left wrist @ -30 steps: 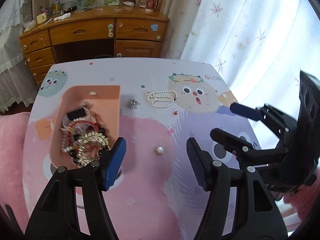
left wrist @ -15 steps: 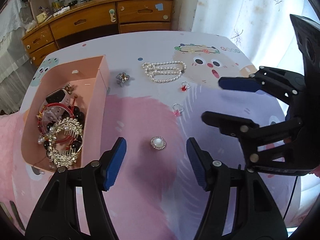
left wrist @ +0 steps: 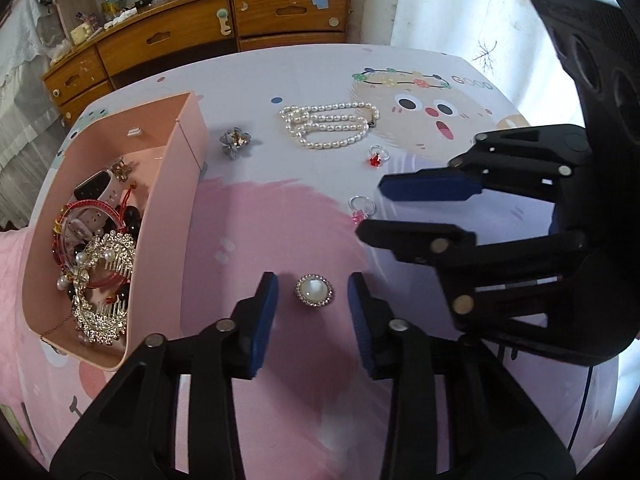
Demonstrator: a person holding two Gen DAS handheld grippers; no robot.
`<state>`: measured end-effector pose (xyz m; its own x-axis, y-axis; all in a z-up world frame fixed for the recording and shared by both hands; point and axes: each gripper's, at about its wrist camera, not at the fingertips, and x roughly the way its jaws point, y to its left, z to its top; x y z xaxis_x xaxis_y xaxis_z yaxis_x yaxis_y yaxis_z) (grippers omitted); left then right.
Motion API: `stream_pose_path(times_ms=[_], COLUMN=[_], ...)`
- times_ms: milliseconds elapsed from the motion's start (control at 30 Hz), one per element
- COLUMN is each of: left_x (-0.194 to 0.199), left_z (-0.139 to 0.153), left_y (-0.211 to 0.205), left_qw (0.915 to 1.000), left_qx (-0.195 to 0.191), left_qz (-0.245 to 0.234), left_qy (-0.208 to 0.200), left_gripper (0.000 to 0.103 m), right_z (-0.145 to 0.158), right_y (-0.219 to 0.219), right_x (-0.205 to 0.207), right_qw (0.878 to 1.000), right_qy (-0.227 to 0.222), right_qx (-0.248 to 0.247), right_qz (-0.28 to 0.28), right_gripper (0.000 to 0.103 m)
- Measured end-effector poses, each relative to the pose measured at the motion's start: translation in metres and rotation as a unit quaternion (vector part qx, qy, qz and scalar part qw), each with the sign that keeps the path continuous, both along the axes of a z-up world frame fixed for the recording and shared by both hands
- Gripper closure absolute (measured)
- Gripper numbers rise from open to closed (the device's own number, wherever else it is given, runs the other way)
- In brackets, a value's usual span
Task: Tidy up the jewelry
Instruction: 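Grasp the round pearl brooch with the left tool while the right tool grasps the pink ring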
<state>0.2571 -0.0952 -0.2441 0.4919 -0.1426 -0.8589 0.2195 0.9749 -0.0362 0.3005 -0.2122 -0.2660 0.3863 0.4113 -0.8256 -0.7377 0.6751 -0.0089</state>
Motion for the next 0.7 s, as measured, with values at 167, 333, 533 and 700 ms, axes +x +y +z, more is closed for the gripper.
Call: stream_pose_path(times_ms=[167, 333, 533, 700], left_x=[-0.002, -0.005, -0.009, -0.015], left_z=[0.000, -0.001, 0.000, 0.005], left_y=[-0.002, -0.003, 0.001, 0.009], left_qw=[0.9999, 0.9998, 0.9998, 0.9996], left_qx=[0.002, 0.006, 0.014, 0.014], left_qz=[0.012, 0.008, 0.009, 0.020], left_qy=[-0.005, -0.014, -0.013, -0.012], left_gripper=[0.086, 0.086, 0.086, 0.086], right_z=[-0.002, -0.005, -0.006, -0.007], right_y=[0.008, 0.010, 0.012, 0.014], right_x=[0.002, 0.004, 0.004, 0.001], right_qw=[1.000, 1.000, 1.000, 1.000], right_qy=[0.005, 0.006, 0.005, -0.005], right_qx=[-0.001, -0.010, -0.016, -0.023], right_qz=[0.005, 0.001, 0.001, 0.001], right_gripper=[0.082, 0.086, 0.091, 0.092])
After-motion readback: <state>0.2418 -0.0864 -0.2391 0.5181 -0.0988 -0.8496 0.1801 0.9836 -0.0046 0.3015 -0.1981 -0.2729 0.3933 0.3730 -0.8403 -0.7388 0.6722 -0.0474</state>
